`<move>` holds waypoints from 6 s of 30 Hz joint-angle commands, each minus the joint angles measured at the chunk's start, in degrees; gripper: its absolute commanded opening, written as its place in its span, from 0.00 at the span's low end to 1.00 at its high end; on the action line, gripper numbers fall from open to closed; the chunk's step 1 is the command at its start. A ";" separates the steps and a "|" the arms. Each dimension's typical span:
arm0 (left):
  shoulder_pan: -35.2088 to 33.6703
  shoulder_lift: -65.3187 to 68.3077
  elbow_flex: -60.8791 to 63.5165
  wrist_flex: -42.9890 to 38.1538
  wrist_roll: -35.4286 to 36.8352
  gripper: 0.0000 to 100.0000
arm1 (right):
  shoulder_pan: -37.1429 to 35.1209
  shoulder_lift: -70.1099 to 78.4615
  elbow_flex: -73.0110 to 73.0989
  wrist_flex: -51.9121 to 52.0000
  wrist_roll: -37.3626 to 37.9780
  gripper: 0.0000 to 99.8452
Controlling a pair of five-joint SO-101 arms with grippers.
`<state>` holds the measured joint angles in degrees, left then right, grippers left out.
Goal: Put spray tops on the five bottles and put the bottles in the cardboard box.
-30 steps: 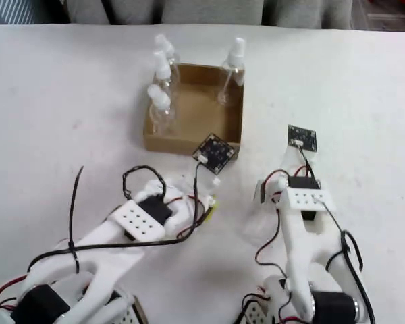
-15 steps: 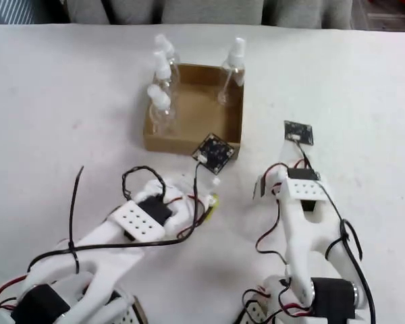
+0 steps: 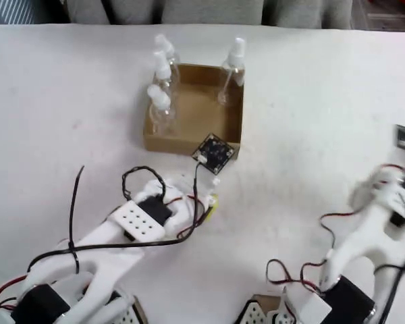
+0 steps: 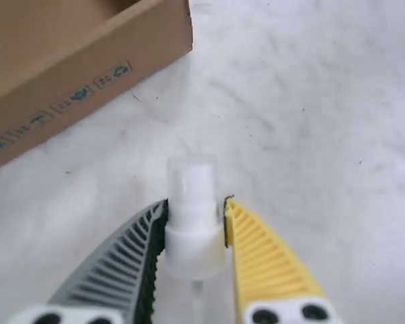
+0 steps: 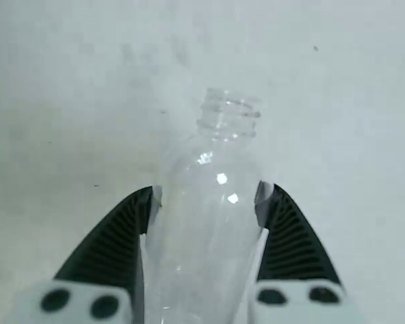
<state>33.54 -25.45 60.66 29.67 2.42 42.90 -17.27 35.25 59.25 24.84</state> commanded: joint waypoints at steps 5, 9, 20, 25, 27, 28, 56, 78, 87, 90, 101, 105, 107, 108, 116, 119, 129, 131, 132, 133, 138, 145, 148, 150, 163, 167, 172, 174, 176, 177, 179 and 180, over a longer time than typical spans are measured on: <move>-0.92 -2.59 -0.26 -1.58 -0.53 0.02 | 5.05 4.62 -3.52 -2.77 2.64 0.03; -0.84 -2.59 -0.18 -1.49 -0.53 0.02 | 5.14 12.35 -6.59 -4.70 2.73 0.03; -0.84 -2.59 -0.18 -1.49 -0.53 0.02 | 5.23 25.80 -27.16 9.80 3.08 0.16; -0.92 -2.59 -0.09 -1.41 -0.53 0.02 | 5.23 27.65 -34.99 14.55 3.16 0.26; -0.92 -2.59 0.44 -1.85 -0.53 0.02 | 5.23 27.56 -38.07 17.54 3.16 0.27; -0.92 -2.59 0.70 -1.85 -0.62 0.02 | 5.32 27.38 -39.65 19.03 3.16 0.27; -0.92 -2.68 0.62 -1.85 -0.62 0.02 | 16.66 34.24 -51.69 25.80 0.00 0.18; -0.92 -2.68 0.53 -1.85 -0.62 0.02 | 10.77 50.33 -70.24 31.25 -3.25 0.24; -0.92 -2.68 0.53 -1.85 -0.62 0.02 | 10.68 55.52 -71.82 31.08 -1.41 0.23; -0.92 -2.68 0.53 -1.85 -0.62 0.02 | 10.51 55.96 -71.82 30.73 -1.41 0.23; -0.92 -2.68 0.53 -1.85 -0.62 0.02 | 10.59 56.13 -71.30 31.16 -5.45 0.24; -0.92 -2.68 0.53 -1.85 -0.62 0.02 | 10.59 57.45 -71.30 31.16 -5.36 0.26; -0.92 -2.68 0.53 -1.85 -0.62 0.02 | 10.51 58.59 -71.56 30.90 -5.01 0.30; -0.92 -2.68 0.53 -1.85 -0.62 0.02 | 10.51 59.30 -71.82 30.73 -4.92 0.30; -0.92 -2.68 0.53 -1.85 -0.62 0.02 | 8.48 60.70 -73.41 30.73 -4.31 0.24; -0.92 -2.68 0.53 -1.85 -0.62 0.02 | 7.69 60.70 -74.64 30.73 -4.31 0.21; -0.92 -2.68 0.53 -1.85 -0.62 0.02 | 5.23 60.62 -77.98 34.42 -0.88 0.32; -0.92 -2.68 0.53 -1.85 -0.62 0.02 | 5.23 60.70 -79.74 34.68 -0.79 0.32; -0.92 -2.68 0.53 -1.85 -0.62 0.02 | 5.41 60.70 -80.44 34.77 -0.79 0.32; -0.92 -2.68 0.53 -1.85 -0.62 0.02 | 5.49 60.62 -80.97 34.86 -0.79 0.31; -0.92 -2.77 0.53 -1.85 -0.62 0.02 | 5.49 60.79 -82.11 36.18 -0.79 0.28; -0.92 -2.86 0.53 -1.85 -0.62 0.02 | 5.41 62.99 -82.11 35.91 0.35 0.28; -0.92 -2.77 0.53 -1.85 -0.62 0.02 | 5.23 64.92 -82.11 35.91 1.58 0.28; -0.92 -2.68 0.53 -1.85 -0.62 0.02 | 5.23 65.63 -82.29 35.65 1.58 0.27; -0.92 -2.68 0.53 -1.85 -0.62 0.02 | 4.62 66.15 -84.31 33.63 1.93 0.17; -0.92 -2.68 0.53 -1.85 -0.62 0.02 | 4.62 65.45 -84.40 33.80 1.93 0.08; -0.92 -2.68 0.53 -1.85 -0.62 0.02 | 4.88 61.93 -89.93 39.78 1.93 0.03; -0.92 -2.68 0.53 -1.85 -0.62 0.02 | 5.32 58.77 -90.29 39.96 1.58 0.02; -0.92 -2.86 0.53 -1.85 -0.62 0.02 | 6.20 55.08 -88.26 39.96 1.58 0.02; -0.92 -2.86 0.53 -1.85 -0.62 0.02 | 6.46 52.97 -86.24 39.96 1.49 0.02; -0.92 -2.95 0.53 -1.85 -0.62 0.02 | 7.34 47.96 -80.79 39.96 1.49 0.02; -0.92 -2.86 0.53 -1.85 -0.62 0.02 | 7.52 45.32 -77.36 39.87 1.49 0.02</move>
<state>33.19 -25.45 61.89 29.23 2.42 49.05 37.67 -47.65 97.32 26.15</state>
